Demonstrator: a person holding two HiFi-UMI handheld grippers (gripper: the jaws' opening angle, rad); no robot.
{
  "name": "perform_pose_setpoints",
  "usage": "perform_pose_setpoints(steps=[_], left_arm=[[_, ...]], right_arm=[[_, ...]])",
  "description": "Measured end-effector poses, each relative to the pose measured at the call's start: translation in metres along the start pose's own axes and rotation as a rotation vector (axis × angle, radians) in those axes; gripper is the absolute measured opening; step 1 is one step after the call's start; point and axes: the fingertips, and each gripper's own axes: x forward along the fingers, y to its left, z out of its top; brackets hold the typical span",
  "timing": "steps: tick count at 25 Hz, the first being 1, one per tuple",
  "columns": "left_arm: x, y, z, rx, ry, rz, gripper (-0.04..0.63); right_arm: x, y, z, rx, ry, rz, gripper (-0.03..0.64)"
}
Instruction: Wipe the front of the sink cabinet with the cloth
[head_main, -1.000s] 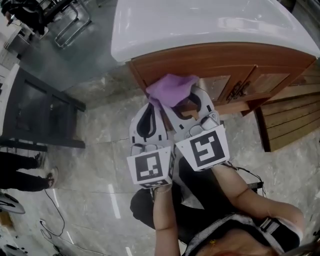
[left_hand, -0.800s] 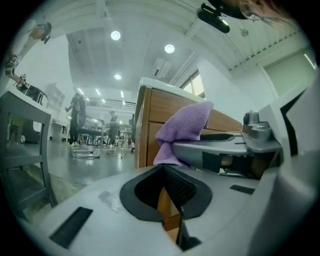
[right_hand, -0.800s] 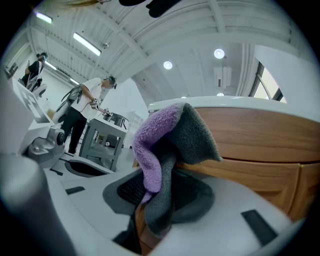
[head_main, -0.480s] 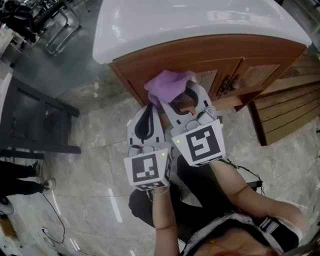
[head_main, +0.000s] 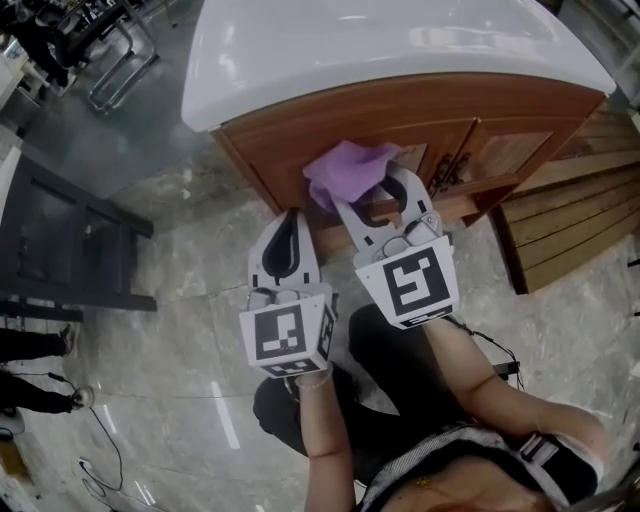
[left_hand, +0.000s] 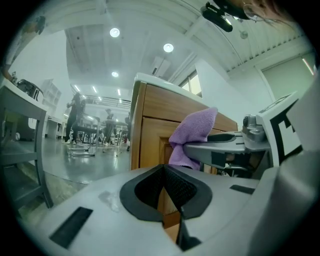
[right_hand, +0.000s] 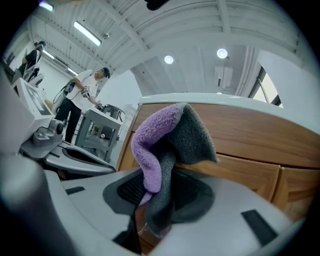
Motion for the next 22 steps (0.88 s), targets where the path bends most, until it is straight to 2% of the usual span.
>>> perform_pose_setpoints(steps=[8, 22], left_arm=[[0.008, -0.01, -0.001, 0.004, 0.005, -0.035, 0.006], [0.012, -0.026, -0.003, 0.015, 0.011, -0.083, 0.006]], right_arm=[[-0.01, -0.021, -0.01, 0.036, 0.024, -0.014, 0.179], [-0.027, -0.052, -0.025, 0.022, 0.089, -0.074, 0.179]])
